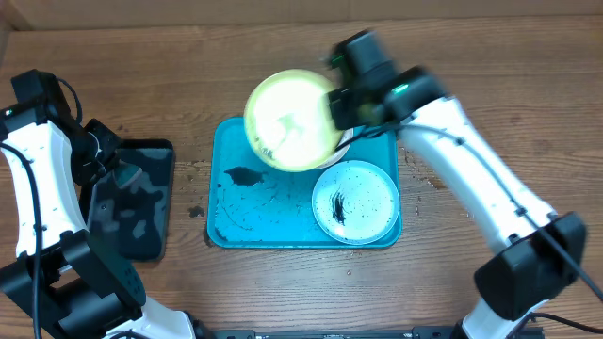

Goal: Clean dirty plates on tray and stack at the side
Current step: 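Lift the yellow-rimmed plate with the right gripper and place it right of tray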

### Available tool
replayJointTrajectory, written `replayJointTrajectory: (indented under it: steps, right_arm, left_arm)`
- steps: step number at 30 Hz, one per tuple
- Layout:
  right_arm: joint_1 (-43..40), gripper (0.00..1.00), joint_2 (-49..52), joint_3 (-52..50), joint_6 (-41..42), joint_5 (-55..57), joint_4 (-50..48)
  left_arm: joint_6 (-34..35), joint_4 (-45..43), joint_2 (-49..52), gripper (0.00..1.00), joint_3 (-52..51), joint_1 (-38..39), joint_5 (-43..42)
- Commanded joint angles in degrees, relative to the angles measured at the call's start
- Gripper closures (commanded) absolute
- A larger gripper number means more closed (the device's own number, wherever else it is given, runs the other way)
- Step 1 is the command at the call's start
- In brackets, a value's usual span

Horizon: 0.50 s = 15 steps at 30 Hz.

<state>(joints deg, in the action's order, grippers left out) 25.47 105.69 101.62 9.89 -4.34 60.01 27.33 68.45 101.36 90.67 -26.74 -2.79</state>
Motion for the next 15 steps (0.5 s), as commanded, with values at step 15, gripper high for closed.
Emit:
replayJointTrajectory:
  steps: [15]
  right_arm:
    - [-34.23, 0.96, -1.09, -9.7, 5.18, -5.46, 2.75]
  left_arm:
    - [0.98, 0.02, -0.39, 0.96, -0.17, -0.24, 0.17]
